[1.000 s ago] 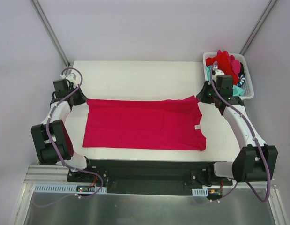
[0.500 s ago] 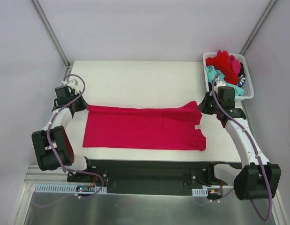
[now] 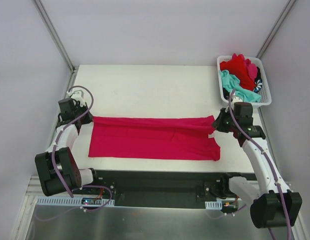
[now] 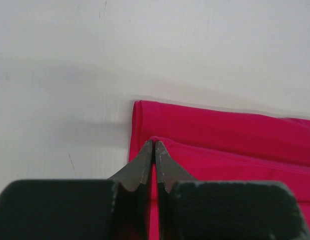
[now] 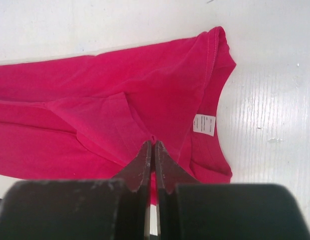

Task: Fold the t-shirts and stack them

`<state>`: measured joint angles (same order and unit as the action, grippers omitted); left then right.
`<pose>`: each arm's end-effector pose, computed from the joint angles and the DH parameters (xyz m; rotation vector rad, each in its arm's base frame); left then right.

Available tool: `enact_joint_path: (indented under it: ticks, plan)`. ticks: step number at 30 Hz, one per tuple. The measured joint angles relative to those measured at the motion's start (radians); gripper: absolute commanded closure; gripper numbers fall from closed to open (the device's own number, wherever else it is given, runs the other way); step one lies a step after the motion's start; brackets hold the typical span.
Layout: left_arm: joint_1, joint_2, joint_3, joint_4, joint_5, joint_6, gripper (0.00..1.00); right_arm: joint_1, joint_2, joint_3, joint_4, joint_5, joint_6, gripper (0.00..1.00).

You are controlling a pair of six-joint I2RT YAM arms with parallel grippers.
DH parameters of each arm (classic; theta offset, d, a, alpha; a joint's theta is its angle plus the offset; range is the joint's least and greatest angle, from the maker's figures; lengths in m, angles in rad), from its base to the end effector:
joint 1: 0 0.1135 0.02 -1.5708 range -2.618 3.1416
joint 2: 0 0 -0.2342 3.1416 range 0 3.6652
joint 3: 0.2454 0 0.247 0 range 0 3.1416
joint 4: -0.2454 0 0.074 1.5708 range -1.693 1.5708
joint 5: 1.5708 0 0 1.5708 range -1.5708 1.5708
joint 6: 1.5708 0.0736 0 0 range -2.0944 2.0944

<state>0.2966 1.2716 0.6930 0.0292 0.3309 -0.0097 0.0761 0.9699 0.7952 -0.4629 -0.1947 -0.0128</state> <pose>0.3004 0.0668 0.1815 -0.1252 2.0884 -0.1774 0.2496 0.0333 0.2371 -0.2061 2.1960 0.2501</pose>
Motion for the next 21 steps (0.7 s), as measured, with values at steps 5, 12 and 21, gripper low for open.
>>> enact_joint_path:
  ticks: [5,12,21]
  plan:
    - [0.000,-0.029,-0.038,-0.004,-0.003,0.027,1.00,0.000,-0.034,-0.017,-0.036,0.003,-0.003,0.99]
    - [0.000,-0.090,-0.063,-0.015,-0.038,0.052,1.00,0.000,-0.050,-0.034,-0.069,0.001,-0.006,0.99]
    - [0.000,-0.127,-0.104,-0.022,-0.082,0.070,1.00,0.000,-0.066,-0.055,-0.121,0.000,-0.018,0.99]
